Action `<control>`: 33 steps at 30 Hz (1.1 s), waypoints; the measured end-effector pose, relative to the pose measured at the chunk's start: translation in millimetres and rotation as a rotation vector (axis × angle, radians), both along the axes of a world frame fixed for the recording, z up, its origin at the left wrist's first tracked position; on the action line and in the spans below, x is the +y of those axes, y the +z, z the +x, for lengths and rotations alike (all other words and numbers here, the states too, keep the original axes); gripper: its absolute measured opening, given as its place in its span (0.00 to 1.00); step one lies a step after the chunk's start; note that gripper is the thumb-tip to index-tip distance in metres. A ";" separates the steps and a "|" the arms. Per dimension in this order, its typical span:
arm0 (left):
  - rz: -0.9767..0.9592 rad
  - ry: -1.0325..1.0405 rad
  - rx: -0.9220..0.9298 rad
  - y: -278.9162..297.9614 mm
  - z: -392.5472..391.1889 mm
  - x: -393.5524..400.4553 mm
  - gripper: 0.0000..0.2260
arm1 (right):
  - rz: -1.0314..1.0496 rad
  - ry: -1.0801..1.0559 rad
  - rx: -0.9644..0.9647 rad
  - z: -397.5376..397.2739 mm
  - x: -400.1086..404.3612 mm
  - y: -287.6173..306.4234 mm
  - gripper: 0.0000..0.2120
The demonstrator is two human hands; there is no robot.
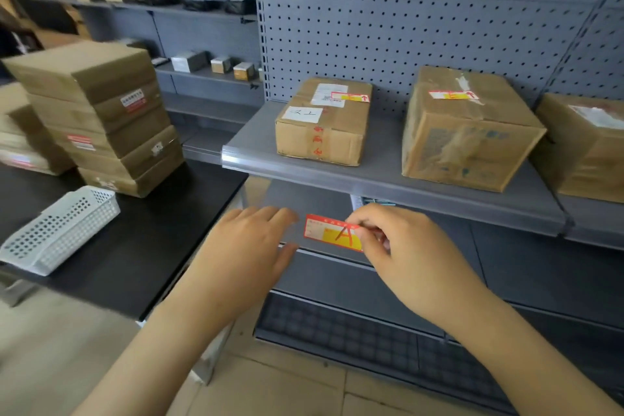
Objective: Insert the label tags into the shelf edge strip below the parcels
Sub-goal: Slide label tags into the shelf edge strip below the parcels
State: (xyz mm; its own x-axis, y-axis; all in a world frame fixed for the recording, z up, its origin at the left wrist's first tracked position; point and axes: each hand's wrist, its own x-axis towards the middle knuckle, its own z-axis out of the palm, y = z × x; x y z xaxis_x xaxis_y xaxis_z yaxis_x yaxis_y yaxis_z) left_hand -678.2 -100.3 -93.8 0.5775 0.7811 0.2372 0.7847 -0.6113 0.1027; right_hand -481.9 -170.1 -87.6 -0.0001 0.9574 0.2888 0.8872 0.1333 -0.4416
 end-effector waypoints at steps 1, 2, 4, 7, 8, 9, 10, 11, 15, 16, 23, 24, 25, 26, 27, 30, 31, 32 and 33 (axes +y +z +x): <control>-0.009 0.005 0.007 -3.3 -4.6 10.3 0.15 | 0.002 -0.002 -0.001 -4.1 10.4 -2.8 0.07; -0.014 0.013 0.016 -6.9 -8.4 21.1 0.15 | 0.005 -0.006 0.000 -7.4 20.2 -6.3 0.07; -0.014 0.032 0.039 -14.6 -13.5 44.5 0.15 | 0.008 -0.011 0.001 -11.6 40.9 -14.3 0.06; -0.017 0.049 0.093 -22.5 -14.1 78.2 0.15 | -0.032 -0.028 0.003 -14.7 72.3 -21.3 0.06; -0.026 0.039 0.112 -24.7 -13.7 88.5 0.15 | -0.039 -0.039 0.004 -16.0 82.0 -22.7 0.06; -0.038 0.026 0.125 -26.9 -12.9 98.7 0.15 | -0.039 -0.049 0.002 -17.5 91.9 -23.7 0.05; -0.046 0.015 0.136 -29.0 -12.9 108.4 0.15 | -0.037 -0.060 -0.004 -19.4 101.8 -24.4 0.05; -0.046 0.005 0.143 -30.7 -13.1 118.1 0.15 | -0.034 -0.073 -0.013 -21.6 111.0 -24.9 0.05; -0.043 -0.047 0.135 -34.8 -14.9 155.3 0.16 | -0.053 -0.130 -0.029 -31.8 141.2 -27.7 0.05; -0.042 -0.071 0.133 -35.3 -13.9 164.1 0.15 | -0.065 -0.148 -0.023 -33.8 146.8 -28.5 0.05; -0.003 -0.279 0.158 -48.5 3.2 217.4 0.13 | -0.150 -0.378 0.024 -37.8 172.8 -36.6 0.05; 0.004 -0.306 0.168 -51.3 6.7 222.1 0.13 | -0.167 -0.409 0.027 -37.9 173.5 -37.6 0.05; 0.014 -0.333 0.186 -54.2 10.3 225.8 0.13 | -0.177 -0.436 0.032 -37.6 173.8 -38.1 0.05; 0.028 -0.361 0.210 -57.0 14.2 229.0 0.12 | -0.176 -0.460 0.042 -36.7 173.6 -38.6 0.05; 0.040 -0.390 0.228 -59.7 18.1 231.7 0.12 | -0.168 -0.481 0.055 -35.4 173.6 -39.0 0.05; 0.055 -0.464 0.237 -65.7 30.0 233.6 0.14 | -0.151 -0.525 0.072 -32.2 173.2 -38.9 0.05; 0.064 -0.486 0.231 -67.4 34.0 233.2 0.15 | -0.142 -0.537 0.074 -31.1 173.2 -39.1 0.05; 0.074 -0.505 0.222 -69.0 37.3 232.5 0.16 | -0.131 -0.548 0.075 -29.7 173.2 -39.5 0.05; 0.079 -0.519 0.212 -70.1 40.7 232.3 0.17 | -0.121 -0.561 0.074 -27.8 173.5 -40.1 0.05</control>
State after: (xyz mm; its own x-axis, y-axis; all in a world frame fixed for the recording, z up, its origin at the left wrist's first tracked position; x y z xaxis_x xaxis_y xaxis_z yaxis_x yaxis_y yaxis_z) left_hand -637.5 132.0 -163.8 0.9224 0.3670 0.1204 0.3780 -0.9218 -0.0863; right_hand -509.6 3.5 -127.7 0.5332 0.8313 0.1571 0.7736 -0.4039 -0.4884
